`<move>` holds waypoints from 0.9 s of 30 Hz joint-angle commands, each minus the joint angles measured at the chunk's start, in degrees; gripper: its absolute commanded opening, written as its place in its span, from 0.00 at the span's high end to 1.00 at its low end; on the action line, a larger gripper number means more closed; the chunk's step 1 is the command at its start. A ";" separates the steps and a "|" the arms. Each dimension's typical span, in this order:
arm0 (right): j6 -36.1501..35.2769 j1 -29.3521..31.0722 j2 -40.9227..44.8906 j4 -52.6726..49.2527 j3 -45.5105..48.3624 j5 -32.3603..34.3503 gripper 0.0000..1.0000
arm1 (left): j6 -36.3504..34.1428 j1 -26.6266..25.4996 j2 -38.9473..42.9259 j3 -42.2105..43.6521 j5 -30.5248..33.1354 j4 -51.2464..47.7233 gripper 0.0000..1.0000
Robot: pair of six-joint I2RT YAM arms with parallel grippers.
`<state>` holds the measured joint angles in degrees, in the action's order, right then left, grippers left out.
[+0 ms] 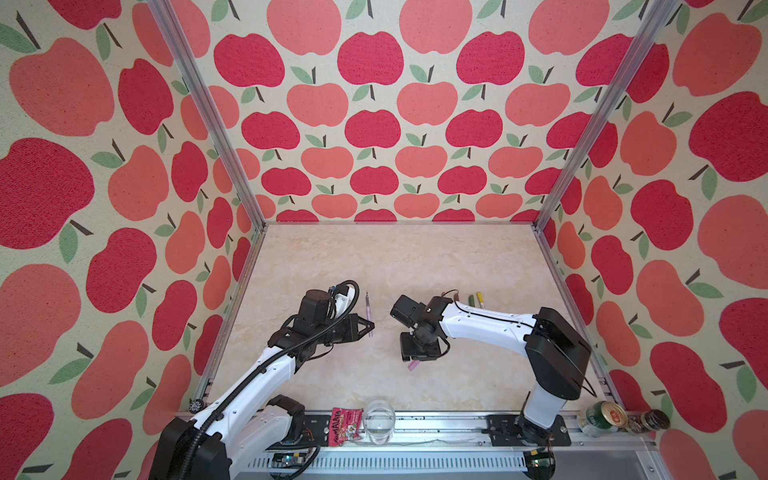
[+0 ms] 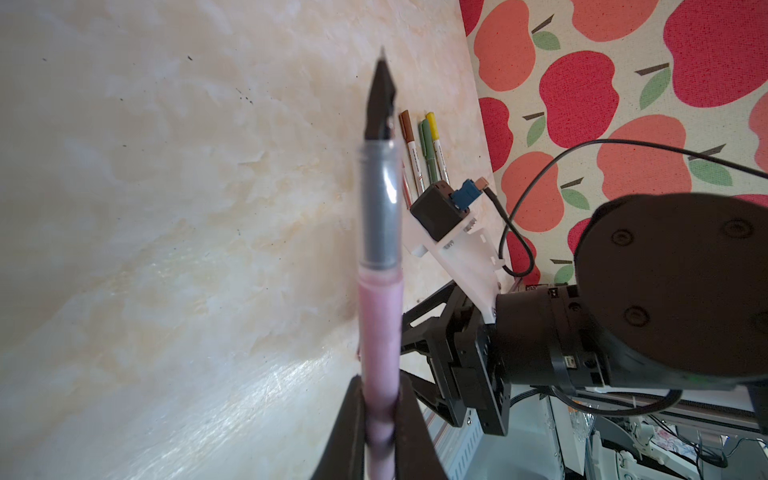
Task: Insert the pens into the pen caps
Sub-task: 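Lower the right gripper onto the pink cap and grasp it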
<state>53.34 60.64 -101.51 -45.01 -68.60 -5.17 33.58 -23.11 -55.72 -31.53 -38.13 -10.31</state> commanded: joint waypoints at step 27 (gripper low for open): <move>1.93 0.21 0.34 2.55 4.19 0.07 0.54 | 1.57 -0.86 1.23 0.94 -0.64 1.17 1.00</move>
<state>54.15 60.38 -101.91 -42.85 -65.76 -6.02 35.05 -23.51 -54.89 -30.98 -38.15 -10.02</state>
